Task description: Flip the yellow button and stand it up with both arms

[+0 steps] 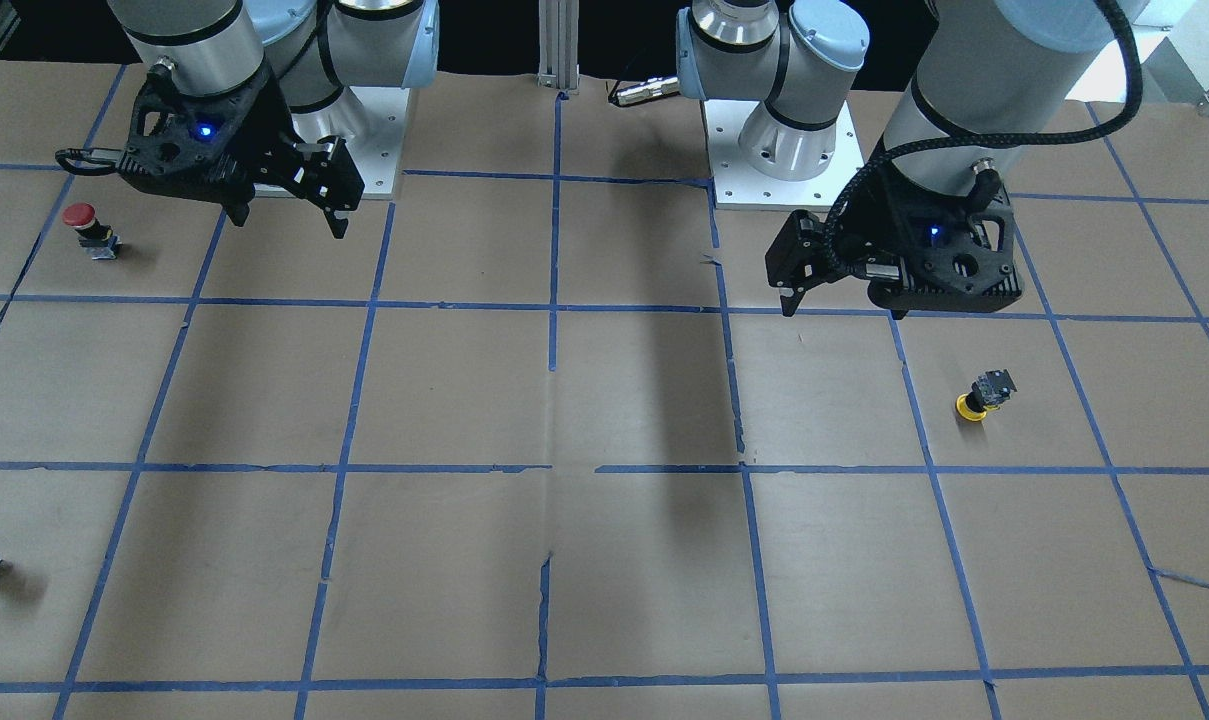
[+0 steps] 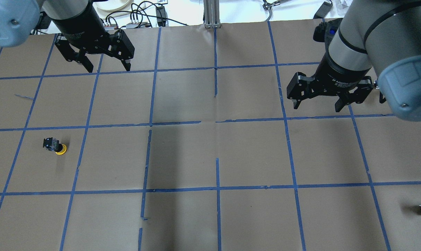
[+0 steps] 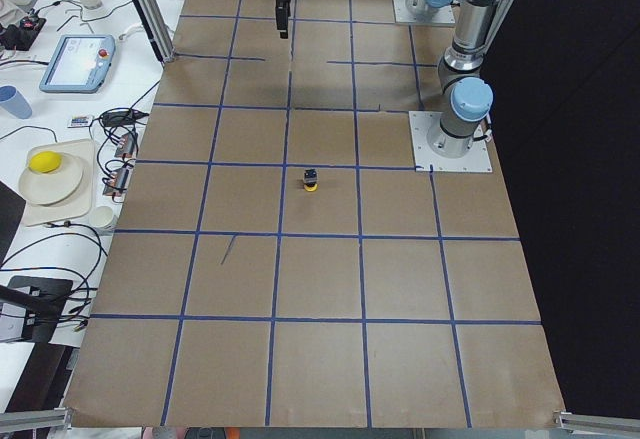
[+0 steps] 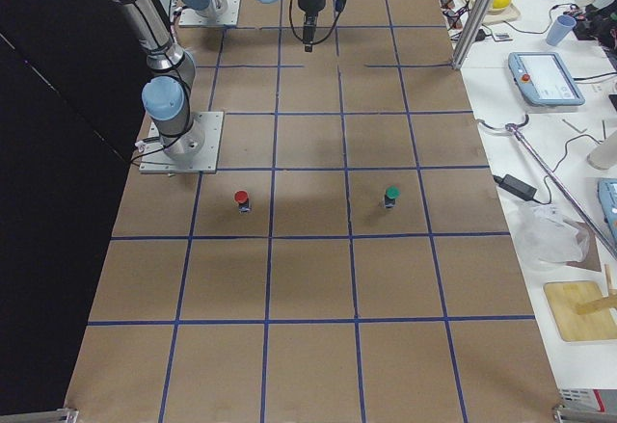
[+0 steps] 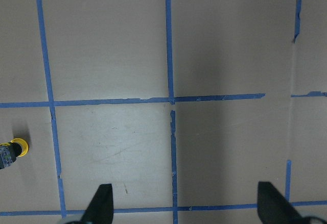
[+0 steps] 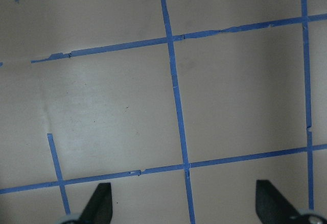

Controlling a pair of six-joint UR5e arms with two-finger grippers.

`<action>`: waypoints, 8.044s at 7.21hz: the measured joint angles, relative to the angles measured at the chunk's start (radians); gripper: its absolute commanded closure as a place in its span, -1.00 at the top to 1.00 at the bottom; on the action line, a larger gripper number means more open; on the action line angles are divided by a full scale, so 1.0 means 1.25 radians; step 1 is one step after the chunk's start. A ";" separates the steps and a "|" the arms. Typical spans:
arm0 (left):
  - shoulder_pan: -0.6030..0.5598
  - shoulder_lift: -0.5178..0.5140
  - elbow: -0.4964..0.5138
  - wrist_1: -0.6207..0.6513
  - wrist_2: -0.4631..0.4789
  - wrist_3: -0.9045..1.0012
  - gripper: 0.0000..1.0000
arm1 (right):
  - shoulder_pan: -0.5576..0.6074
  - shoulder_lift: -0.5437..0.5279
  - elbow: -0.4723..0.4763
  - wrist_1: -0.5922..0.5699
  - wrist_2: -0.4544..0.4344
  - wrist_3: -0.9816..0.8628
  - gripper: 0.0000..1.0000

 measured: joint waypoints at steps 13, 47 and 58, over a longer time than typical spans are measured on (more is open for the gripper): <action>0.411 -0.056 -0.375 0.353 0.106 0.282 0.96 | -0.001 0.000 -0.001 0.010 -0.003 0.007 1.00; 0.012 -0.095 -0.589 0.113 -1.512 0.660 -0.98 | -0.130 0.123 0.052 -0.065 0.754 0.630 0.99; -0.004 -0.086 -0.582 0.127 -1.514 0.650 -0.97 | -0.129 0.140 0.045 -0.074 0.813 0.628 0.65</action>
